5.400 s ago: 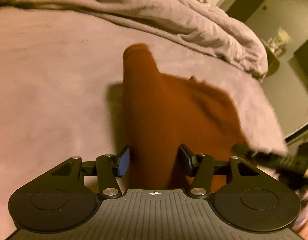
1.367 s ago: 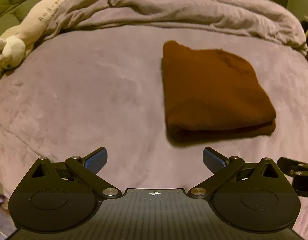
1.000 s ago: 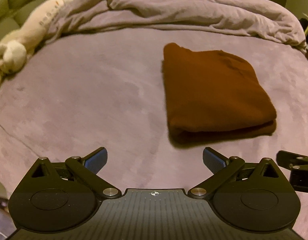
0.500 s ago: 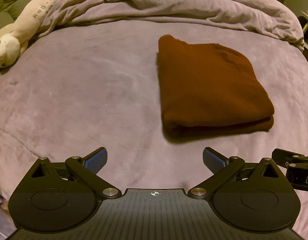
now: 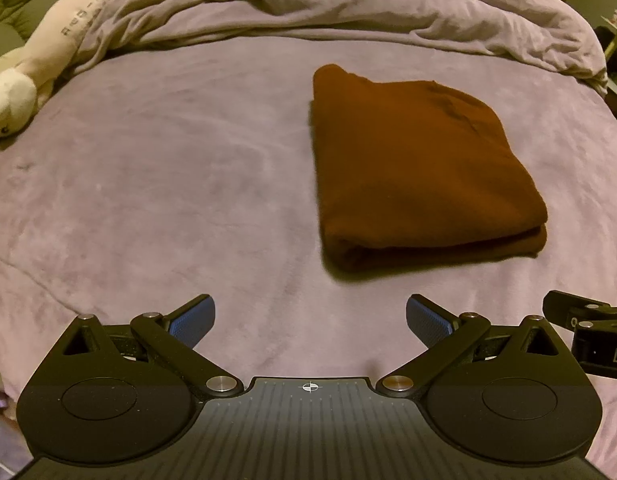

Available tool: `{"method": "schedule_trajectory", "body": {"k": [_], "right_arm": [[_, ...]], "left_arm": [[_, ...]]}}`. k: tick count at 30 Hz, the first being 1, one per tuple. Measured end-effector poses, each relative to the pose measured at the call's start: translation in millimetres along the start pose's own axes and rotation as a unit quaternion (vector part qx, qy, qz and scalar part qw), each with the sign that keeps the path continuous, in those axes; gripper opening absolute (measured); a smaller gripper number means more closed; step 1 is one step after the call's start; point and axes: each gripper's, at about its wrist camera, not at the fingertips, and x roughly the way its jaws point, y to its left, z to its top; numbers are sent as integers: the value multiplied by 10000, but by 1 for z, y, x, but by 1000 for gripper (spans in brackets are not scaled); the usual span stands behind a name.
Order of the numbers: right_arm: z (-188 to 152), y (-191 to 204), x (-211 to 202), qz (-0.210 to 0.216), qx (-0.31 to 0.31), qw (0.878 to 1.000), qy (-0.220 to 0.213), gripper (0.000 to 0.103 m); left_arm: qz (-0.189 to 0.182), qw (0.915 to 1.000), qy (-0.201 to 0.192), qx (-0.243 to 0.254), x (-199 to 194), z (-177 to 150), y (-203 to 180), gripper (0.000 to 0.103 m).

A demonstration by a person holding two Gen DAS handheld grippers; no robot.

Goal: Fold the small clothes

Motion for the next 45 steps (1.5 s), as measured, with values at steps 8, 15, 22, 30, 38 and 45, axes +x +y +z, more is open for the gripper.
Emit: {"method": "schedule_trajectory", "body": {"k": [8, 15, 22, 30, 38, 45], "right_arm": [[-3, 0, 0, -10, 23, 10000, 10, 99], [-1, 0, -1, -3, 27, 10000, -7, 99], [-3, 0, -2, -10, 35, 10000, -14, 99], [-3, 1, -3, -5, 24, 10000, -37, 99], [-4, 0, -5, 5, 26, 10000, -56, 99], [-3, 0, -4, 1, 32, 10000, -54, 99]], "left_arm": [[-17, 10000, 9, 33, -2, -3, -2, 103], [-30, 10000, 14, 11, -3, -2, -3, 103], [-41, 10000, 15, 16, -3, -2, -2, 103], [-43, 10000, 9, 8, -4, -3, -3, 103], [-42, 10000, 20, 11, -5, -2, -3, 103], [-50, 10000, 23, 16, -5, -3, -4, 103]]}}
